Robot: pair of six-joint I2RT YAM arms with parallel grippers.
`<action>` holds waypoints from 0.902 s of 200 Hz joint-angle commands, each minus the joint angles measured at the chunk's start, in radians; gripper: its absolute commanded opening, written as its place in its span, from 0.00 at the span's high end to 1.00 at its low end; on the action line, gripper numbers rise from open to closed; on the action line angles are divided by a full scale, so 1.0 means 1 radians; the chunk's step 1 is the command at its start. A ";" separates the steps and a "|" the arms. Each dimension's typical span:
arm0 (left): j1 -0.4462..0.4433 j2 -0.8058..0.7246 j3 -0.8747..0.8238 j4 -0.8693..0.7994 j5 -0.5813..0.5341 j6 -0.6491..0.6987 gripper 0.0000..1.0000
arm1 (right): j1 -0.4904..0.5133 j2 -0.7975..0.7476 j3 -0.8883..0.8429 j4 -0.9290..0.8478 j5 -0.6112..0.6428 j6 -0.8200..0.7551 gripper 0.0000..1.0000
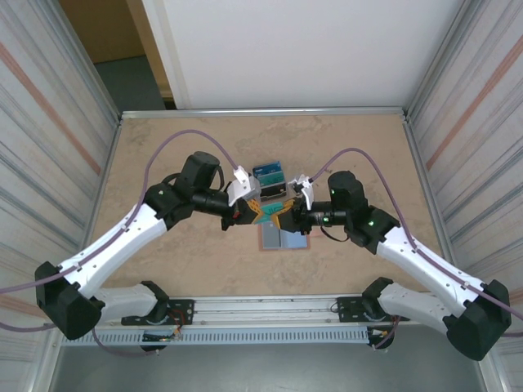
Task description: Take the credit cards out of the card holder
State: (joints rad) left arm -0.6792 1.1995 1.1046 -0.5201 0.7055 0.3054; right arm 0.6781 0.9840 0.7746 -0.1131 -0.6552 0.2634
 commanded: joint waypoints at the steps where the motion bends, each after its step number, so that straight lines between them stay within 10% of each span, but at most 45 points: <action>1: 0.027 0.013 0.018 0.028 -0.081 0.053 1.00 | -0.016 -0.036 0.044 -0.051 0.108 0.002 0.44; 58: 0.092 0.192 0.003 0.221 -0.281 0.200 1.00 | -0.027 -0.086 0.059 -0.140 0.360 0.040 0.17; 64: 0.100 0.219 0.008 0.243 -0.277 0.211 1.00 | -0.027 -0.092 0.061 -0.148 0.374 0.046 0.01; 180: 0.156 0.690 0.321 0.226 -0.233 0.316 1.00 | -0.026 -0.220 0.042 -0.208 0.586 0.131 0.01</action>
State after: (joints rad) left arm -0.5396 1.8538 1.3632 -0.2893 0.4515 0.5911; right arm 0.6556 0.7963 0.8024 -0.2966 -0.1261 0.3645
